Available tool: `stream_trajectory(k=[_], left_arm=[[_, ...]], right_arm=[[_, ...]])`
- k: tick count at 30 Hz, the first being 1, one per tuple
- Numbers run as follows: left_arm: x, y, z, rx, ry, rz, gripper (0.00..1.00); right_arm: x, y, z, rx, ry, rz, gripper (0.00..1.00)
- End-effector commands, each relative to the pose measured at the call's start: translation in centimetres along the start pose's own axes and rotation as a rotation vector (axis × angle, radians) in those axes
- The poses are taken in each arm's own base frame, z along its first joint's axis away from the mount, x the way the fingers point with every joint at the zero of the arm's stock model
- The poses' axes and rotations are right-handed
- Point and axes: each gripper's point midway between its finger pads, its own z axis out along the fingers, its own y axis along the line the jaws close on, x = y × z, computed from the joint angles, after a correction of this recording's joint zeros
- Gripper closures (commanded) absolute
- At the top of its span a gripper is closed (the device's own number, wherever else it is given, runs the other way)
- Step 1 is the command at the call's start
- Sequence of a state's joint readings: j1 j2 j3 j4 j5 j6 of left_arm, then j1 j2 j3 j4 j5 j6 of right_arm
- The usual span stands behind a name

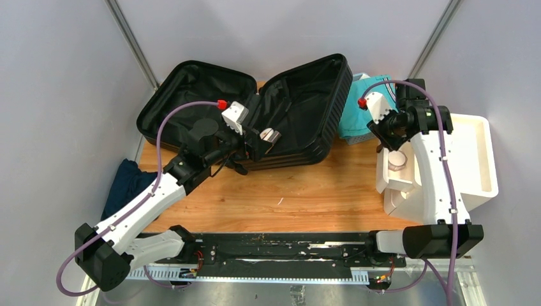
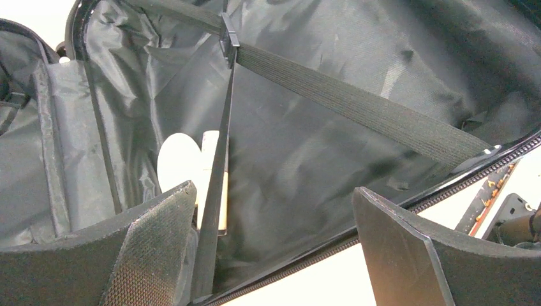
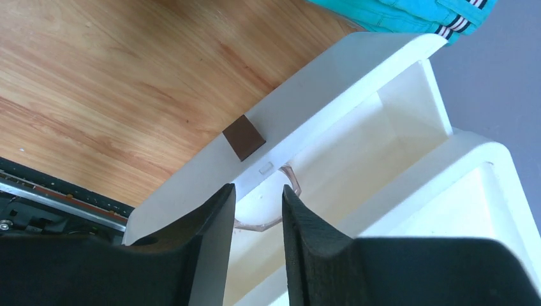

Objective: Open, take out, and arrange the luggage
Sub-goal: Close the drawer of the storage box.

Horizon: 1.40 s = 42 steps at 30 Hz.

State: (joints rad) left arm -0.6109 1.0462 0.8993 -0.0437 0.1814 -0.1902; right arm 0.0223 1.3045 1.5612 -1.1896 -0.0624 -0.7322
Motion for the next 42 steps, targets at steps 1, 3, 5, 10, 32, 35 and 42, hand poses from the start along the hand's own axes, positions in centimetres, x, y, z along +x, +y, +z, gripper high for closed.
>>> stream_trajectory(k=[1, 3, 5, 10, 32, 35, 42], left_arm=[[0.4, 0.1, 0.3, 0.015, -0.007, 0.023, 0.03], [0.6, 0.1, 0.5, 0.018, 0.001, 0.026, 0.03], [0.2, -0.1, 0.9, 0.032, -0.014, 0.036, 0.03], [0.0, -0.3, 1.1, 0.048, -0.007, 0.054, 0.03], [0.3, -0.4, 1.3, 0.067, -0.007, 0.074, 0.03], [0.2, -0.4, 1.3, 0.065, -0.010, 0.075, 0.03], [0.4, -0.1, 1.1, 0.053, -0.008, 0.077, 0.03]], right_arm=[[-0.1, 1.2, -2.0, -0.053, -0.030, 0.047, 0.63], [-1.9, 3.8, -2.5, -0.199, -0.129, 0.053, 0.64], [-2.9, 5.9, -2.3, -0.319, -0.176, 0.095, 0.67], [1.0, 5.1, 0.8, -0.222, -0.001, 0.136, 0.83], [2.3, -1.4, -3.5, 0.121, 0.004, 0.169, 0.61], [1.2, -3.2, -4.2, 0.169, -0.031, 0.215, 0.52], [6.0, -6.6, -2.0, 0.394, 0.201, 0.309, 0.26]])
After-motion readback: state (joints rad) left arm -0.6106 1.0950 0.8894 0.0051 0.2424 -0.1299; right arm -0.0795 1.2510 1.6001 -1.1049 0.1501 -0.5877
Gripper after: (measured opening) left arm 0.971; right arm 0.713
